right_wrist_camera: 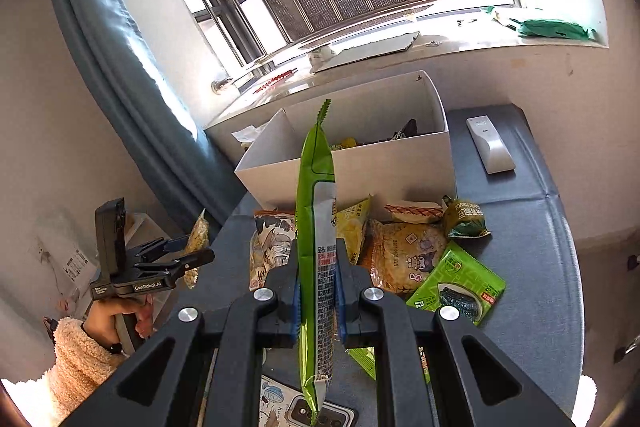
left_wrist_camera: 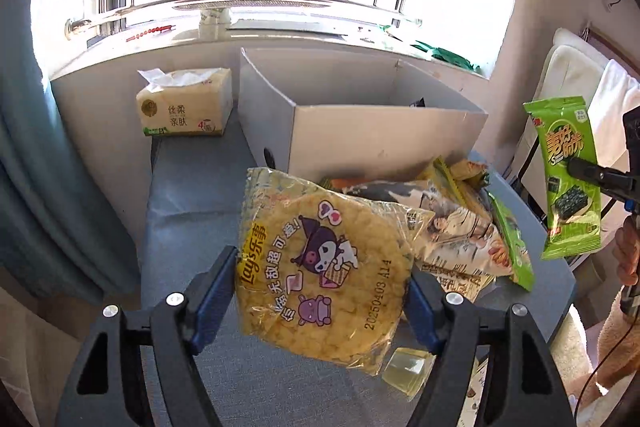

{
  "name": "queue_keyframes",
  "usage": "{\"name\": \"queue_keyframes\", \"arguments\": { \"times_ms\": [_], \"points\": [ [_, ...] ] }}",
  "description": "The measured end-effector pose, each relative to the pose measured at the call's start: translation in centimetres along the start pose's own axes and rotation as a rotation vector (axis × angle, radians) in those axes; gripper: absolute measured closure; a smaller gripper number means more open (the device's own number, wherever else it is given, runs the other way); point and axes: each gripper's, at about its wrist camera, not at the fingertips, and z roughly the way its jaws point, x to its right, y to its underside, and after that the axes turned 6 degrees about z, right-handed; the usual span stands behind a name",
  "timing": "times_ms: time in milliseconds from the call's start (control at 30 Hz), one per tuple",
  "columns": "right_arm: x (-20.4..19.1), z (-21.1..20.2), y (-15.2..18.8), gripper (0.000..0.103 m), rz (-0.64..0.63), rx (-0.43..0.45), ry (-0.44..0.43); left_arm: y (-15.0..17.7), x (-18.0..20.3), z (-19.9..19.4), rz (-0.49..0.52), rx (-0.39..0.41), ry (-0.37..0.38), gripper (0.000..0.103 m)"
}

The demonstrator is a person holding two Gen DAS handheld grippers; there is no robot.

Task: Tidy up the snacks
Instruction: 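Drop green stick into box with right gripper while left gripper carries cartoon bag in, then grasp the green seaweed pack with the right gripper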

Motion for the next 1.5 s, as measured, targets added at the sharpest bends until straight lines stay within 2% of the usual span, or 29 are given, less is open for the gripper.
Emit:
{"name": "queue_keyframes", "arguments": {
  "times_ms": [133,267,400,533,633,667,700,767,933,1000,1167,1367,1500],
  "points": [
    [-0.4,1.5,-3.5,0.090,0.003,0.020,-0.003,-5.6,1.2,-2.0,-0.016,0.126,0.042,0.024],
    [-0.3,3.3,-8.3,0.090,0.032,0.042,-0.007,-11.4,2.1,-0.9,-0.018,0.186,0.029,0.024],
    [-0.4,5.5,-13.3,0.090,0.044,0.071,0.014,-16.4,2.0,2.9,-0.069,0.167,-0.003,0.024],
    [0.6,9.1,-17.1,0.090,0.076,0.053,0.029,-18.5,1.1,7.9,-0.107,0.098,-0.014,0.024],
    [1.1,11.7,-18.5,0.088,0.056,0.020,0.020,-18.4,0.3,10.6,-0.135,0.046,-0.039,0.020],
    [1.1,12.6,-18.9,0.081,0.042,0.003,0.030,-18.3,0.0,11.4,-0.145,0.024,-0.045,0.011],
    [1.2,13.6,-19.1,0.048,0.035,-0.027,0.051,-17.7,-0.1,11.8,-0.156,-0.001,-0.057,0.006],
    [1.7,14.8,-19.2,0.000,0.051,-0.081,0.102,-17.1,-0.2,11.9,-0.156,-0.010,-0.067,0.000],
    [2.6,13.5,-18.1,0.000,0.087,-0.016,0.065,-16.4,0.8,9.7,-0.091,0.020,-0.134,0.000],
    [2.6,12.7,-17.7,0.000,0.070,-0.002,0.093,-16.4,1.1,8.2,-0.081,0.039,-0.131,0.000],
    [2.0,9.4,-16.3,0.000,0.066,0.029,0.043,-16.1,2.6,3.6,-0.044,0.126,-0.125,0.000],
    [0.8,4.5,-12.7,0.000,0.001,0.057,0.021,-14.1,5.4,-1.3,-0.003,0.189,-0.085,0.000],
    [0.2,0.8,-9.0,0.000,-0.060,0.096,0.050,-11.7,7.7,-3.5,0.030,0.217,-0.119,0.000]
  ]
}}
